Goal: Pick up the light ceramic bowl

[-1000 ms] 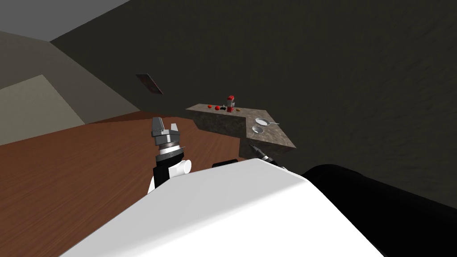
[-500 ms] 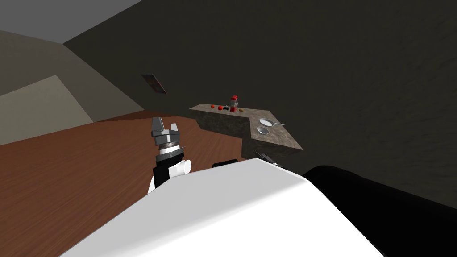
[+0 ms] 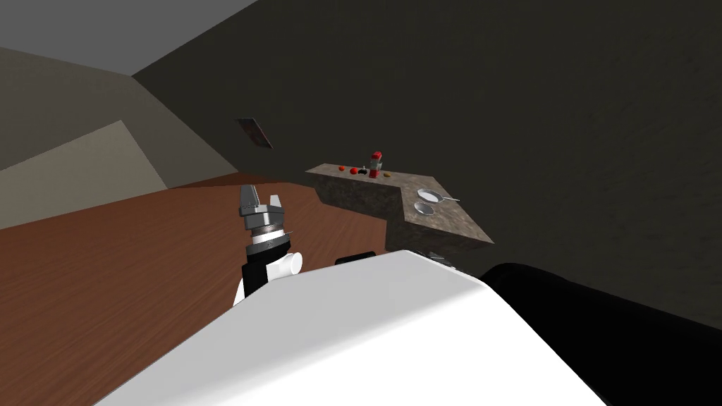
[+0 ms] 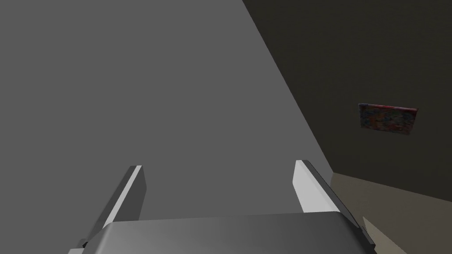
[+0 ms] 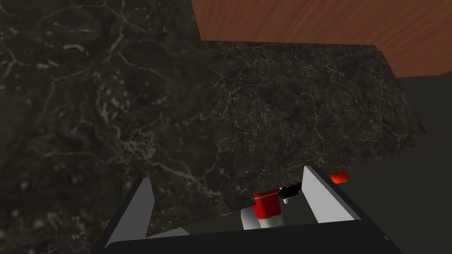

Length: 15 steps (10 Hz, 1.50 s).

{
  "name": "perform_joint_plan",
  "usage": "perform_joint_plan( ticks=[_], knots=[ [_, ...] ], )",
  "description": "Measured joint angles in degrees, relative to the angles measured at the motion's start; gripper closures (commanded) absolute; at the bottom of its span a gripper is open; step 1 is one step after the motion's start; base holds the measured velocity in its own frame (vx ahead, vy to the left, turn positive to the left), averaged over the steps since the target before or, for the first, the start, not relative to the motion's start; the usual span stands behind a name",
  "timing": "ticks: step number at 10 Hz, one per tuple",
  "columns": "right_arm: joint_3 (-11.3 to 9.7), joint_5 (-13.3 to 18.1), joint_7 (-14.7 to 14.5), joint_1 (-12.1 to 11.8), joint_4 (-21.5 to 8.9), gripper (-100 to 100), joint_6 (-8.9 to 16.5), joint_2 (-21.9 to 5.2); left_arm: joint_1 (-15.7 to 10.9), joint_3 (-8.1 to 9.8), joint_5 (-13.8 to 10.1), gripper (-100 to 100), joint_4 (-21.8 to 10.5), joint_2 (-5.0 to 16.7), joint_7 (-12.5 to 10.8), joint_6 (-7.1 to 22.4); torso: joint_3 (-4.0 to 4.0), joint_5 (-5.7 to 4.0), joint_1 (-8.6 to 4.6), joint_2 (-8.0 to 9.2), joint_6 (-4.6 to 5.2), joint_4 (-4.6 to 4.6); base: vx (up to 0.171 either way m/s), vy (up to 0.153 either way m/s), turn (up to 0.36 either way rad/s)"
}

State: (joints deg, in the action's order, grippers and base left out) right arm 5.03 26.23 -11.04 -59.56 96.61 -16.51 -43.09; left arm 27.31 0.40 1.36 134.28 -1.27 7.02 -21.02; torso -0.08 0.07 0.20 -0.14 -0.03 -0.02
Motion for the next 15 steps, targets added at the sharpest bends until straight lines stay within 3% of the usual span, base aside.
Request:
perform_joint_plan(
  ticks=[2,4,8,9,10,12,13,15],
  knots=[
    [1.65,1.09,-1.9,-2.12,-3.77,-100,0.57,-2.92,0.0,0.0,0.0,0,0.0,0.0,0.0,0.0,-0.03,0.0,0.05,-0.06,-0.01,-0.01,0.049,0.07,0.114],
    [3.2,1.66,-3.34,-5.05,-4.25,-100,1.64,-5.14,0.0,0.0,0.0,0,0.0,0.0,0.0,0.0,-0.02,-0.01,-0.06,-0.04,-0.02,-0.01,0.037,0.039,0.105],
    [5.25,2.51,-5.51,-7.54,-8.19,-100,3.75,-11.13,0.01,0.01,0.0,0,0.0,0.0,0.0,0.0,-0.07,-0.03,-0.11,-0.11,0.0,-0.02,0.055,0.039,0.157],
    [6.48,2.54,-6.0,-9.02,-9.06,-100,3.67,-12.93,0.0,0.0,0.0,0,0.0,0.0,0.0,0.0,-0.06,-0.02,-0.11,-0.11,-0.03,-0.02,0.065,0.025,0.236],
    [7.77,3.02,-7.61,-9.4,-12.36,-100,2.4,-13.71,0.0,0.0,0.0,0,0.0,0.0,0.0,0.0,-0.07,-0.04,-0.15,-0.13,-0.02,-0.03,0.05,0.016,0.086],
    [8.8,3.11,-8.56,-11.01,-13.2,-100,2.94,-16.72,0.0,0.0,0.0,0,0.0,0.0,0.0,0.0,-0.06,-0.04,-0.14,-0.1,-0.03,-0.02,0.064,0.021,0.193],
    [10.18,3.03,-8.97,-13.5,-12.55,-100,3.97,-18.66,0.0,0.0,0.0,0,0.0,0.01,0.0,0.0,-0.1,-0.03,-0.14,-0.18,-0.04,-0.04,0.055,-0.001,0.112],
    [10.97,3.2,-10.09,-13.73,-15.13,-100,3.57,-21.1,0.0,0.01,0.0,0,0.0,0.01,0.0,0.0,-0.05,-0.06,-0.22,-0.09,-0.03,-0.02,0.052,-0.002,0.221]
  ],
)
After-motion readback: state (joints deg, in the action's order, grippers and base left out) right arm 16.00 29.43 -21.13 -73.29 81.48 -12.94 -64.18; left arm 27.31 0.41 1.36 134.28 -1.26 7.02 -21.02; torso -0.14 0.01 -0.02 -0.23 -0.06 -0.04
